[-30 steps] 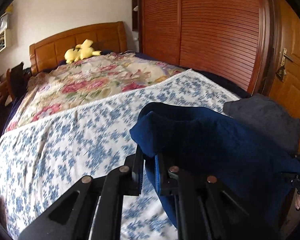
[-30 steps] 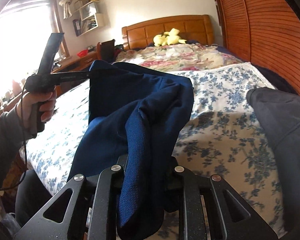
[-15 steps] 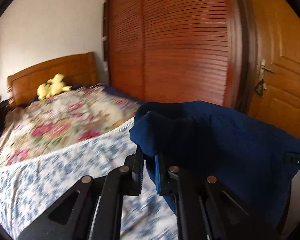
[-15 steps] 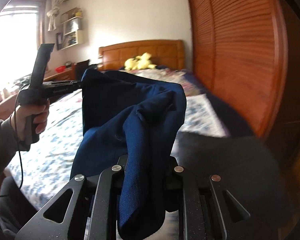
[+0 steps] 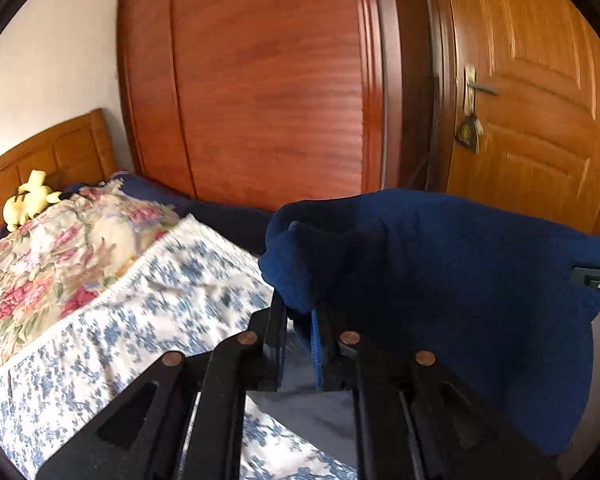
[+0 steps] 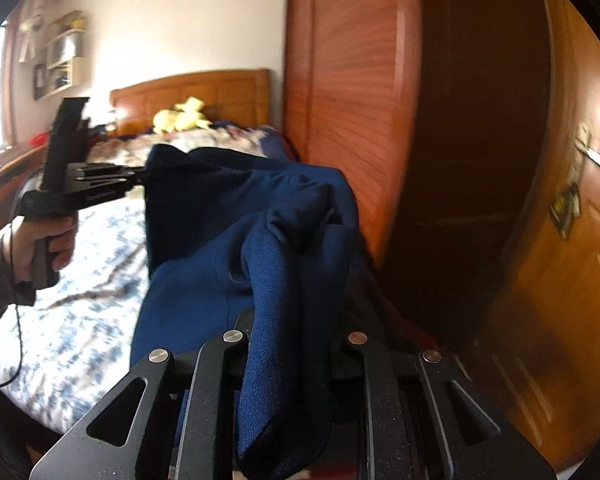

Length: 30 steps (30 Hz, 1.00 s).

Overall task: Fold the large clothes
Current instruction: 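Lower the jacket onto the bed edge by the wardrobe and open both tools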

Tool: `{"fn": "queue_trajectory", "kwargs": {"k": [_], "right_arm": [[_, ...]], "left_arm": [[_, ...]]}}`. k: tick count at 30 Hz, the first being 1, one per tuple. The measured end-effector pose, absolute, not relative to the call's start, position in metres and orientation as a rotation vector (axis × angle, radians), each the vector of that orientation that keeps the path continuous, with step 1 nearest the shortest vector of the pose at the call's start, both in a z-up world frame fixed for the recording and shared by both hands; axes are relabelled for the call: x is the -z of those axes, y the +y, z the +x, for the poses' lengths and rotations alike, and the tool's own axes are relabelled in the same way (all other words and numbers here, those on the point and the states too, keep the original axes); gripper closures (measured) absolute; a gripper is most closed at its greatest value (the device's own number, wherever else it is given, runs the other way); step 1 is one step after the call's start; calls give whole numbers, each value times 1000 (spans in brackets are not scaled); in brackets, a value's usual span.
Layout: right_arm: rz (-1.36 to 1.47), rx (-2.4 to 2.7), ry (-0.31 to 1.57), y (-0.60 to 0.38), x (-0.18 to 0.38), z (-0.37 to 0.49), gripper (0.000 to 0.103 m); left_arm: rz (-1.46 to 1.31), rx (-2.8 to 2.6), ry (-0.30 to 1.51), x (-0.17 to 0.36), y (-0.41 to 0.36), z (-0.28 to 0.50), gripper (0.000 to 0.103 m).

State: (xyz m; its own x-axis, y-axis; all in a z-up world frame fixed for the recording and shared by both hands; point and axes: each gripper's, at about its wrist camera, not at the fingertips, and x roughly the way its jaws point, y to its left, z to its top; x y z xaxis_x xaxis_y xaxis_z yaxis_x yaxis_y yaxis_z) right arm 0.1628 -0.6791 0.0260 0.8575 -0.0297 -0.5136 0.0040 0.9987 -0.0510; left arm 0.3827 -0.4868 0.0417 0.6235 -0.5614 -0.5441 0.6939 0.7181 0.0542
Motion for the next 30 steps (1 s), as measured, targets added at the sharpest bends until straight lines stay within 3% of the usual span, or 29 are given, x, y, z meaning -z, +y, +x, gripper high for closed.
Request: {"fn": "queue_trajectory", "kwargs": {"k": [2,5,7,10,14,25,30], "right_arm": [[-77,73,589,-687,-6,170,79],[-170,173,613,-683,14,173,61],[-158,223,591,-688,15,172,45],[-139,264,506,-698,1,158,39],[-96,193,455,-691,-13,153,38],[64,147,714,-695,66,205,37],[50,192,691,-687,49,193,38]], "left_arm": [[312,741,548,-37,-497,376,90],[290,770,533,-43,-493,362,85],[271,786,507,-51,-484,350,75],[235,811,485,-60,-471,335,66],[230,824,464,-66,-447,312,51],[215,797,428,-65,-369,247,49],[206,761,421,-68,-337,226,48]]}}
